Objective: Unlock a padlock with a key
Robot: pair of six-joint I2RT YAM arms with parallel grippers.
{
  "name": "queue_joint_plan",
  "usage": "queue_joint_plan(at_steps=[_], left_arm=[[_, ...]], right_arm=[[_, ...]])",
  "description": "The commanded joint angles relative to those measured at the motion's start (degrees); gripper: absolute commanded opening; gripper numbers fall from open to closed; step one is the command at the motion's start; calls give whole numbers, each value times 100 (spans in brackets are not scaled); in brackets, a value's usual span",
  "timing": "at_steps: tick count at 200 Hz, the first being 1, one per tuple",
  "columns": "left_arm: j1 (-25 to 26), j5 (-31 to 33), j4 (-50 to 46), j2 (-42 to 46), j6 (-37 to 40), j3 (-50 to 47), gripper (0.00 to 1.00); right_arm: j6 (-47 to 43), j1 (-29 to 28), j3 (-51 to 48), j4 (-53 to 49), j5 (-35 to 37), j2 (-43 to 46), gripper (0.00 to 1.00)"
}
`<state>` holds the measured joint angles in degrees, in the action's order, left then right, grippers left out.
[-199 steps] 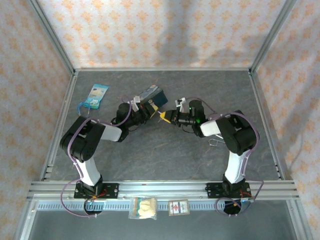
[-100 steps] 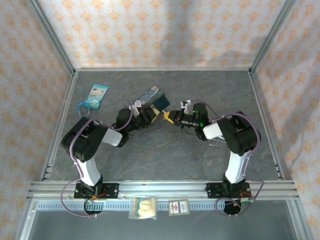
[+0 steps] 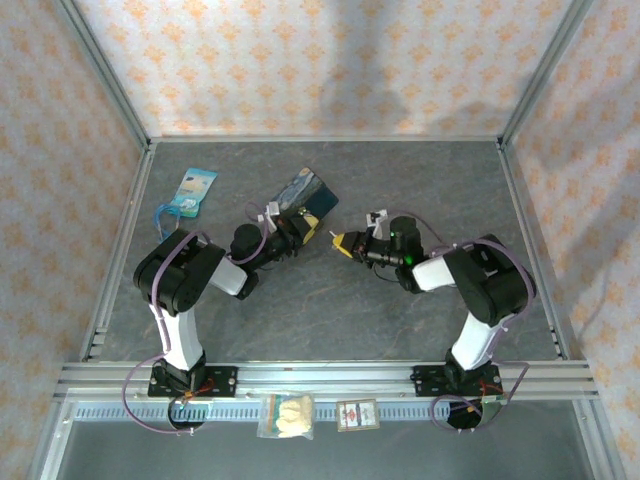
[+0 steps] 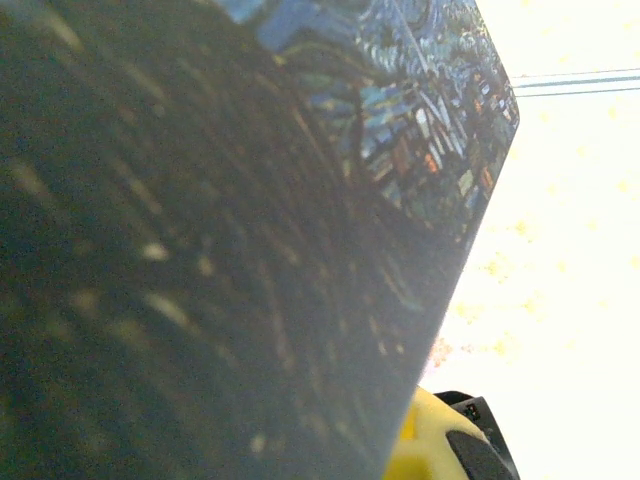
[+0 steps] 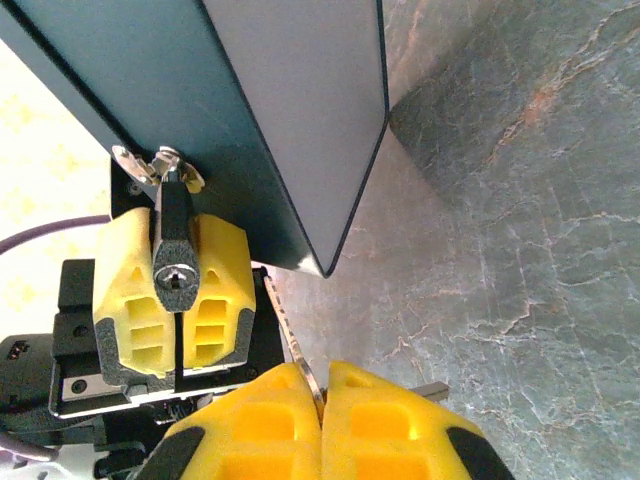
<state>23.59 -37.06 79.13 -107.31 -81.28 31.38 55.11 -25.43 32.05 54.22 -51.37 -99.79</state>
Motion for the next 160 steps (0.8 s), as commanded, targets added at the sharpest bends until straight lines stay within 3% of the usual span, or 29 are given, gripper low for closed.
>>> queue_joint_plan(at_steps=[1, 160], left_arm=[[3, 21, 317, -15, -206, -50, 0], [111, 58, -70, 157, 22, 61, 0]], right_arm=[[-340, -135, 87, -17, 110, 222, 0], [-371, -362, 511, 179, 154, 87, 0]])
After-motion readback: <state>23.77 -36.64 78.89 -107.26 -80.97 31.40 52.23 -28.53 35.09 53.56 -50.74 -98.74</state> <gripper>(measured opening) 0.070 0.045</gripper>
